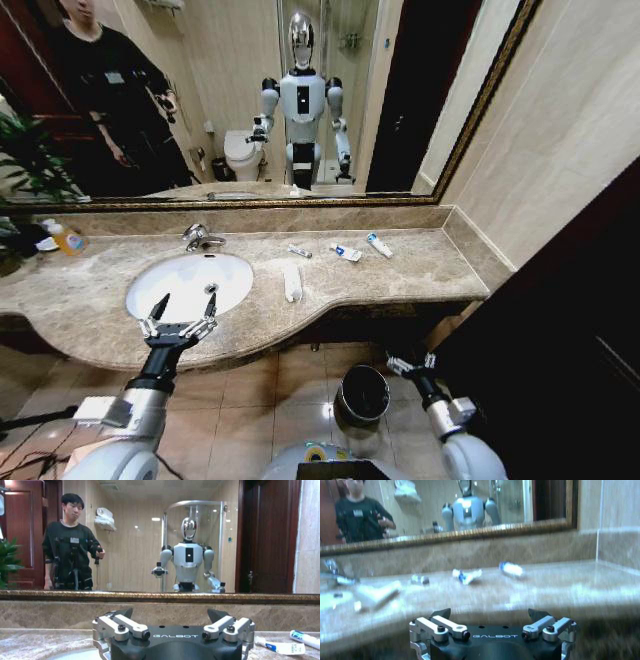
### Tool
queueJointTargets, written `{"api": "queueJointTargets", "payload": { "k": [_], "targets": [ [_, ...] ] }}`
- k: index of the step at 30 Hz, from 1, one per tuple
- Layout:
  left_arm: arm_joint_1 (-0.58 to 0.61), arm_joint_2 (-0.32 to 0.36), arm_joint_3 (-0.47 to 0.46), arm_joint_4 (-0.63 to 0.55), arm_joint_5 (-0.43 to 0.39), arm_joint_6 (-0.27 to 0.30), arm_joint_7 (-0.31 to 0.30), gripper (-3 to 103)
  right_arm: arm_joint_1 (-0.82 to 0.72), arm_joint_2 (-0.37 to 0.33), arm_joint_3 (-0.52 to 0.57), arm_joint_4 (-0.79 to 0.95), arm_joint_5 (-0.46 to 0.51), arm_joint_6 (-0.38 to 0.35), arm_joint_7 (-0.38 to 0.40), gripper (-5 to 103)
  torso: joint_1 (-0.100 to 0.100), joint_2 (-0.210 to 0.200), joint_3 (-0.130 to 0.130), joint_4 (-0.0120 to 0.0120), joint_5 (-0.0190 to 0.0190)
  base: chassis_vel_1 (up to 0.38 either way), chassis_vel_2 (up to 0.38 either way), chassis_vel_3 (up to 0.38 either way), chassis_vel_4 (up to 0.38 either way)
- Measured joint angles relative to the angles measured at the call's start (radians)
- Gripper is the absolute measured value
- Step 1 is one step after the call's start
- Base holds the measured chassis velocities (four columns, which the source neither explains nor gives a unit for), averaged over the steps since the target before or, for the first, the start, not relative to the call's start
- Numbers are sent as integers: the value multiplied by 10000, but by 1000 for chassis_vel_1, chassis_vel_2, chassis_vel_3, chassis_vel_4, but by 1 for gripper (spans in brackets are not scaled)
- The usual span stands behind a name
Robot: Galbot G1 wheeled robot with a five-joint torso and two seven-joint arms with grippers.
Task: Pick up the trash from the sink and place it in the trash bin.
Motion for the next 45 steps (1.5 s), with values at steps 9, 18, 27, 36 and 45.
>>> {"api": "queueJointTargets", "payload": {
  "k": [9,18,27,36,45],
  "targets": [
    [0,0,0,0,0,0,0,100,1540,-764,-532,1346,22,-2036,874,100,0,0,0,1,0,0,0,0,0],
    [0,0,0,0,0,0,0,100,3355,-2197,-1114,377,818,-2979,476,100,1,-1,1,1,1,0,0,0,0],
    [0,0,0,0,0,0,0,100,6071,-2911,-3123,-1081,1554,-3375,400,100,2,-1,2,2,1,0,0,0,0],
    [0,0,0,0,0,0,0,100,7989,-2557,-5175,-2716,1517,-3651,838,100,1,-1,1,0,-1,0,0,0,0],
    [0,0,0,0,0,0,0,100,9166,-2102,-6254,-3593,1733,-4113,1512,100,2,-1,1,1,-2,0,0,0,0]
  ]
}}
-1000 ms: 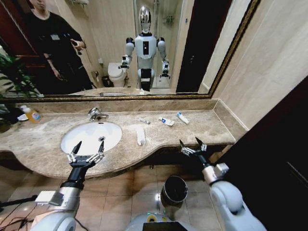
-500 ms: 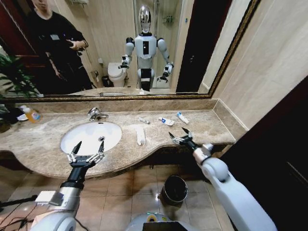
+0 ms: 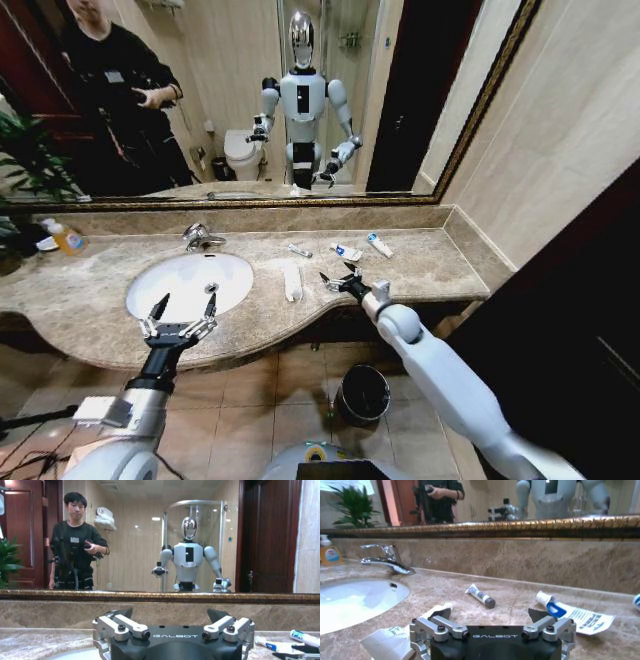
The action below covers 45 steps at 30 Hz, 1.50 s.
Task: Pick up the trash from the sink and place it in the trash bin.
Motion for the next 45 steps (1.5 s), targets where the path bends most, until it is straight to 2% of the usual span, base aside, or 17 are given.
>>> {"api": "queueJointTargets", "payload": {
  "k": [2,5,6,9,13,29,40,41,45],
  "targets": [
    [0,0,0,0,0,0,0,100,43,56,-139,5,106,-139,246,100,-1,0,0,1,1,0,0,0,0],
    [0,0,0,0,0,0,0,100,83,188,-571,165,348,-581,1011,100,-1,0,0,0,1,0,0,0,0],
    [0,0,0,0,0,0,0,100,83,188,-571,165,348,-581,1011,100,-1,0,0,0,1,0,0,0,0],
    [0,0,0,0,0,-1,0,100,94,329,-979,332,584,-877,1823,100,-1,0,0,0,1,0,0,0,0],
    [0,0,0,0,0,-1,0,100,91,547,-1283,326,621,-956,2252,100,-2,1,-1,0,0,0,0,0,0],
    [0,0,0,0,0,0,0,100,-47,959,-1576,175,112,-858,2421,97,-1,1,-1,0,0,0,0,0,0],
    [0,0,0,0,0,0,0,100,251,798,-1412,151,-51,-708,2334,97,-1,1,0,0,0,0,0,0,0],
    [0,0,0,0,0,-1,0,100,255,771,-1408,232,-31,-709,2353,94,-1,1,0,-1,1,0,0,0,0],
    [0,0,0,0,0,0,0,100,223,722,-1486,651,97,-787,2578,96,-1,1,-1,0,1,0,0,0,0]
  ]
}}
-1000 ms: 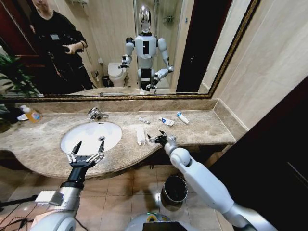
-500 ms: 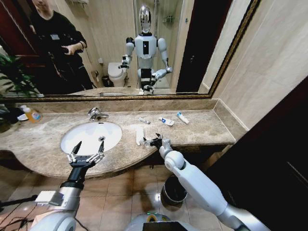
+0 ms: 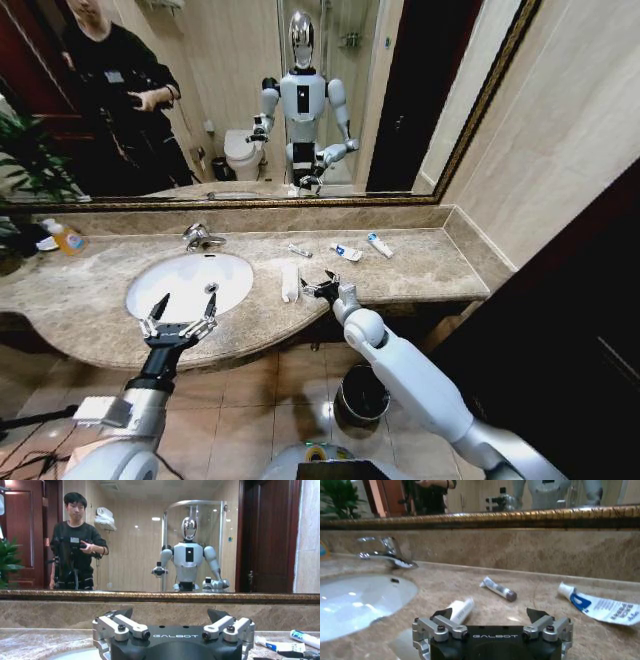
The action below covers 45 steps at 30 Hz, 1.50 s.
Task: Pick up the trash from the sink and place it in the trash bin.
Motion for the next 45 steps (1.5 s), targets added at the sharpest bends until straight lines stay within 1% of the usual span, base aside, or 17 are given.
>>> {"api": "queueJointTargets", "payload": {
  "k": [7,16,17,23,25,26,28,30,32,33,35,36,38,39,41,42,45],
  "targets": [
    [0,-1,0,0,0,0,0,100,-266,84,-559,834,21,-220,491,98,0,2,0,0,0,0,0,0,0],
    [0,0,0,0,0,0,0,100,-341,513,-1169,445,-170,-243,952,98,0,1,0,0,0,0,0,0,0],
    [0,-1,0,0,0,0,0,100,-300,576,-1218,366,-170,-241,1033,101,0,1,0,0,0,0,0,0,0],
    [0,0,0,0,0,0,0,100,-152,752,-1267,14,-81,-220,1316,95,0,1,0,0,0,0,0,0,0],
    [0,0,0,0,0,0,0,100,-160,735,-1243,-55,-22,-207,1359,88,0,1,0,0,0,0,0,0,0],
    [0,0,0,0,0,0,0,100,-160,735,-1243,-55,-22,-207,1359,88,0,1,0,0,0,0,0,0,0],
    [0,0,0,0,-1,0,0,100,-203,699,-1233,-55,49,-204,1380,77,0,1,0,0,0,0,0,0,0],
    [-1,0,0,0,0,0,0,100,-217,690,-1229,-52,85,-204,1383,77,0,1,0,0,0,0,0,0,0],
    [0,0,0,0,0,0,0,100,-228,704,-1204,-69,145,-195,1391,66,0,1,0,0,1,0,0,0,0],
    [0,0,0,0,0,0,0,100,-228,704,-1204,-69,145,-195,1391,66,0,1,0,0,1,0,0,0,0],
    [0,-1,0,0,0,0,0,100,-230,714,-1193,-97,157,-152,1378,55,0,1,0,0,1,0,0,0,0],
    [0,-1,0,0,0,0,0,100,-230,714,-1193,-97,157,-152,1378,55,0,1,0,0,1,0,0,0,0],
    [0,0,0,0,0,0,0,100,-230,716,-1183,-97,158,-124,1349,44,0,1,0,0,1,0,0,0,0],
    [0,0,0,0,0,0,0,100,-230,716,-1183,-97,158,-124,1349,44,0,1,0,0,1,0,0,0,0],
    [0,0,0,0,0,0,0,100,-231,738,-1161,-95,157,-105,1337,33,0,1,0,0,1,0,0,0,0],
    [0,0,0,0,0,0,0,100,-231,738,-1161,-95,157,-105,1337,33,0,1,0,0,1,0,0,0,0],
    [0,0,0,0,0,0,0,100,-274,745,-1132,-92,145,-69,1303,17,0,1,0,0,1,0,0,0,0]
  ]
}}
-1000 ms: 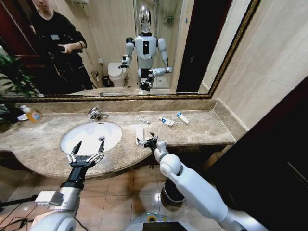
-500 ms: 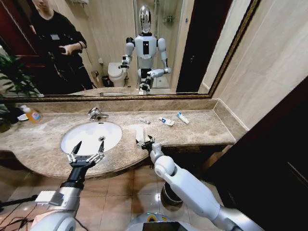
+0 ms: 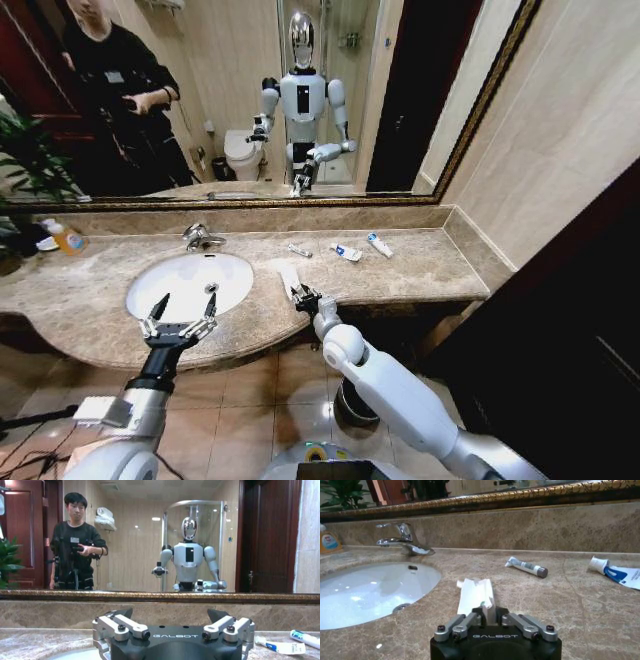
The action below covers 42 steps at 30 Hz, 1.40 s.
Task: Pick up the trash from the sink and place it in the trash bin.
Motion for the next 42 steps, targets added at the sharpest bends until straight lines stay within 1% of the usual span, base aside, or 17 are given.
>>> {"api": "queueJointTargets", "payload": {
  "k": [1,4,13,19,21,22,24,25,26,27,29,31,32,37,38,41,42],
  "targets": [
    [0,0,0,0,0,0,0,100,0,0,0,0,0,0,0,17,0,0,0,0,0,0,0,0,0],
    [0,0,0,0,0,0,0,100,-70,-14,21,18,-45,39,-39,3,0,-1,0,0,0,0,0,0,0],
    [0,0,0,0,0,0,0,100,-225,-189,196,473,-85,75,-48,0,0,-1,0,0,1,0,0,0,0],
    [0,0,0,0,0,0,0,100,-481,-582,647,1388,-77,73,-85,0,0,-1,0,0,0,0,0,0,0],
    [0,0,0,0,0,0,0,100,-919,-878,1150,2020,-77,68,-250,0,0,-1,0,1,1,0,0,0,0],
    [0,0,0,0,0,0,0,100,-919,-878,1150,2020,-77,68,-250,0,0,-1,0,1,1,0,0,0,0],
    [0,0,0,0,0,0,0,100,-1434,-1088,1687,2494,-108,75,-453,0,0,-1,0,1,2,0,0,0,0],
    [0,0,0,0,0,0,0,100,-1434,-1088,1687,2494,-108,75,-453,0,0,-1,0,1,2,0,0,0,0],
    [0,0,0,0,0,0,0,100,-1867,-1250,2152,2838,-176,119,-652,0,0,-1,0,1,4,0,0,0,0],
    [0,0,0,0,0,0,0,100,-1867,-1250,2152,2838,-176,119,-652,0,0,-1,0,1,4,0,0,0,0],
    [0,1,0,0,0,0,0,100,-2728,-1509,3059,3505,-295,186,-1133,0,-1,-1,0,0,2,0,0,0,0],
    [0,0,0,1,0,0,0,100,-3230,-1598,3504,3875,-320,214,-1285,0,0,-1,0,-2,2,0,0,0,0],
    [0,0,0,1,0,0,0,100,-3230,-1598,3504,3875,-320,214,-1285,0,0,-1,0,-2,2,0,0,0,0],
    [0,0,0,0,0,0,0,100,-4978,-1745,5018,5023,-268,218,-1753,0,0,-1,-1,0,2,0,0,0,0],
    [0,0,0,0,0,0,0,100,-4978,-1745,5018,5023,-268,218,-1753,0,0,-1,-1,0,2,0,0,0,0],
    [0,0,0,0,0,0,0,100,-6183,-1563,5619,5427,-378,325,-2269,0,-1,0,-1,-1,1,0,0,0,0],
    [0,0,0,0,0,0,0,100,-6183,-1563,5619,5427,-378,325,-2269,0,-1,0,-1,-1,1,0,0,0,0]
  ]
}}
